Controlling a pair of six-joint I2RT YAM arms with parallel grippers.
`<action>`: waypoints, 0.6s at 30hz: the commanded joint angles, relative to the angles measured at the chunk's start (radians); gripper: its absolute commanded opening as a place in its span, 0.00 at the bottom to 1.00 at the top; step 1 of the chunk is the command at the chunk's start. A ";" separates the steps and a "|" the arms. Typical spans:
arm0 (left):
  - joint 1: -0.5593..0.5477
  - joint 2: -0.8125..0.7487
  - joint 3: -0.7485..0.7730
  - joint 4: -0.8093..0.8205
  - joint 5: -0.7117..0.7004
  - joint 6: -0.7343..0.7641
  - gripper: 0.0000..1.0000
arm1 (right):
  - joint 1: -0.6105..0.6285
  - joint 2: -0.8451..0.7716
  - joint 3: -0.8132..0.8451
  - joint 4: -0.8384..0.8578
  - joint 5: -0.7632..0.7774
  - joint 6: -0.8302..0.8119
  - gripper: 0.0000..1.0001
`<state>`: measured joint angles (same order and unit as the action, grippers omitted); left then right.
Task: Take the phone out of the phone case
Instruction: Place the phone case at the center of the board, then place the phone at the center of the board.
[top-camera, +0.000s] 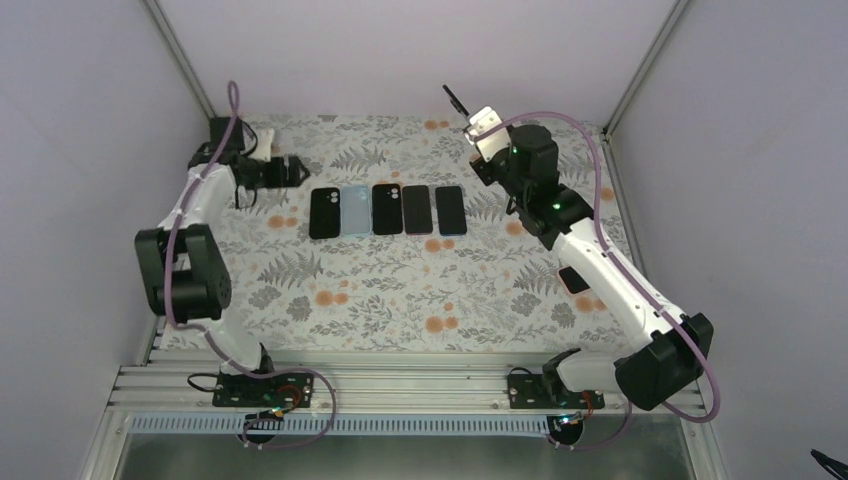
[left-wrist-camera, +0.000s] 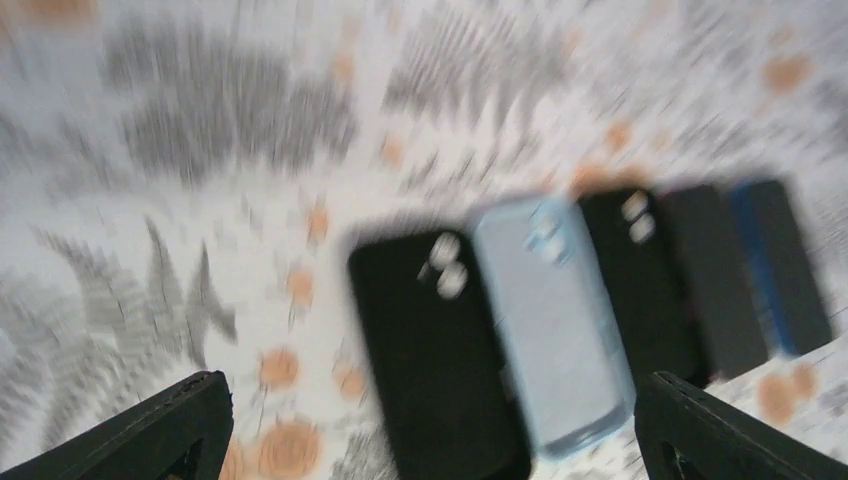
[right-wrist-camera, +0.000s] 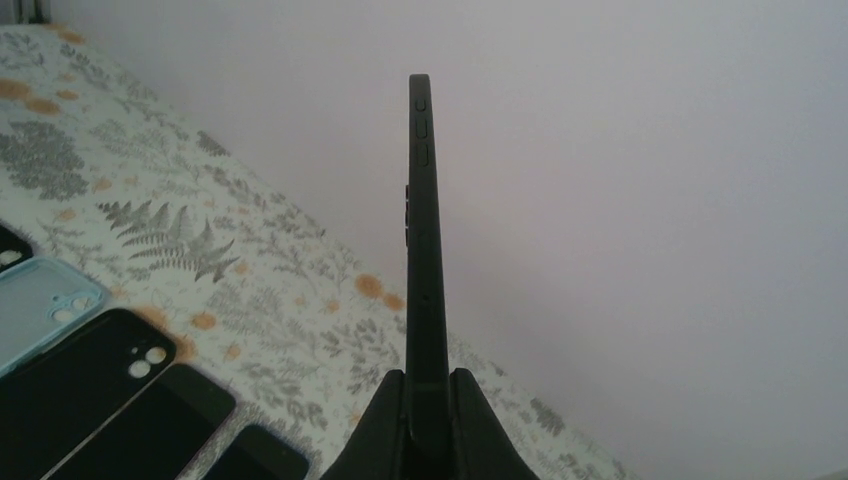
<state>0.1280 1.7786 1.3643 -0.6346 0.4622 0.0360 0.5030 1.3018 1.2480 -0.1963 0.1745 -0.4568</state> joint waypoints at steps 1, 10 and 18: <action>0.001 -0.139 0.082 0.136 0.142 -0.062 1.00 | 0.016 0.013 0.099 0.099 0.006 -0.063 0.04; 0.000 -0.254 0.189 0.274 0.451 -0.244 1.00 | 0.140 0.048 0.127 0.258 0.196 -0.320 0.04; -0.003 -0.314 0.163 0.489 0.706 -0.552 1.00 | 0.266 0.073 0.028 0.511 0.365 -0.600 0.04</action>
<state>0.1272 1.5040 1.5307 -0.2859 0.9951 -0.3241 0.7231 1.3750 1.3174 0.0792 0.4137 -0.8734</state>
